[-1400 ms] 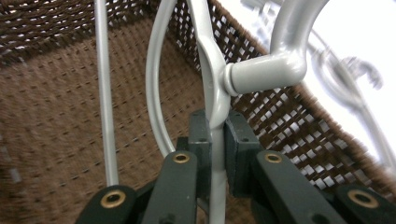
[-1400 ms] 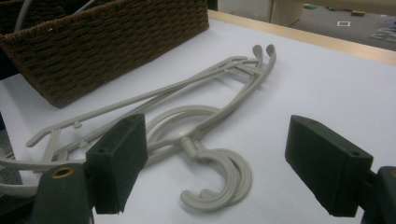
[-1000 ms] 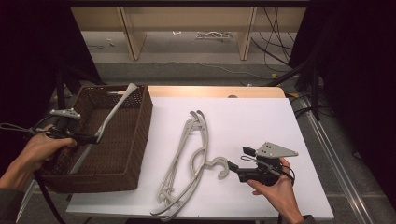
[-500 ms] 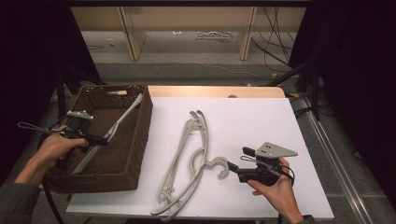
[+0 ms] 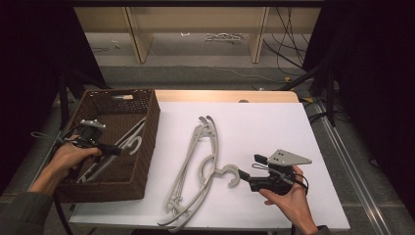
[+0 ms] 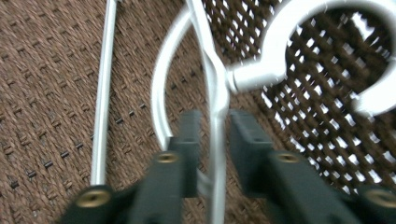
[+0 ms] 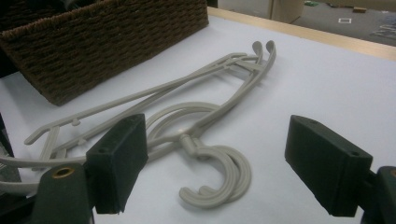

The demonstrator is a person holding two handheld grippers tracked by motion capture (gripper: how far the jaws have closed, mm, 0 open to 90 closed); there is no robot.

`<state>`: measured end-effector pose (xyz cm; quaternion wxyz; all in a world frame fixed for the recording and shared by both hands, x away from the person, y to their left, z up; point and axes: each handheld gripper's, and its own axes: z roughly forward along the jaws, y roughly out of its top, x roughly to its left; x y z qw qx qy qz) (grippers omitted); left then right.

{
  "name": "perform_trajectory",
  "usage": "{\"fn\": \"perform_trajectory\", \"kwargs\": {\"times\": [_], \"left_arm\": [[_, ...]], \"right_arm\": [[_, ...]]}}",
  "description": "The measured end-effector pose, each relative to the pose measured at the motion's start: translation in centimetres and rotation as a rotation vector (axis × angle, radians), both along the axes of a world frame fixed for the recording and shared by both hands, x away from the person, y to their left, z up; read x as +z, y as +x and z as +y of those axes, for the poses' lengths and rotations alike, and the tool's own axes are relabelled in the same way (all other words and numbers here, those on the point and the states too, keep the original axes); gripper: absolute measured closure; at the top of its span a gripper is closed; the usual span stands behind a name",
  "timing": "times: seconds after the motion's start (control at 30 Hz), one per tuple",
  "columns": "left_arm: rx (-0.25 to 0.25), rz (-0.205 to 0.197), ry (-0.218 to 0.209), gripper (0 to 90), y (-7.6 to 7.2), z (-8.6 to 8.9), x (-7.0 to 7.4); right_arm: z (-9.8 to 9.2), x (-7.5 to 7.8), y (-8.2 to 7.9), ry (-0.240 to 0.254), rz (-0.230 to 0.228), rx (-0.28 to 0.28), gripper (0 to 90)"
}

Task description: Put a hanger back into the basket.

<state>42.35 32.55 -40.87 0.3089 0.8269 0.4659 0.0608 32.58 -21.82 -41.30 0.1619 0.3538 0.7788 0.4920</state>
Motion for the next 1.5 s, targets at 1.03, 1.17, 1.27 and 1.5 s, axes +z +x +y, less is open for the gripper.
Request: {"fn": "perform_trajectory", "kwargs": {"times": [1.03,1.17,1.27,1.5], "left_arm": [[0.082,-0.529,-0.27,24.7,-11.5,-10.4,6.5],[0.051,-0.538,-0.288,22.8,-12.2,-12.2,5.7],[0.037,-0.54,-0.289,22.2,-12.4,-13.0,5.2],[-0.005,-0.511,-0.277,20.7,-12.3,-15.6,3.1]], "right_arm": [[-0.1,0.0,-0.9,0.045,-0.052,-0.051,22.0],[-0.2,0.1,-1.1,0.059,-0.063,-0.047,21.1],[-0.3,0.1,-1.2,0.081,-0.083,-0.057,20.4],[-0.5,0.2,-1.8,0.107,-0.087,-0.077,17.9]]}}
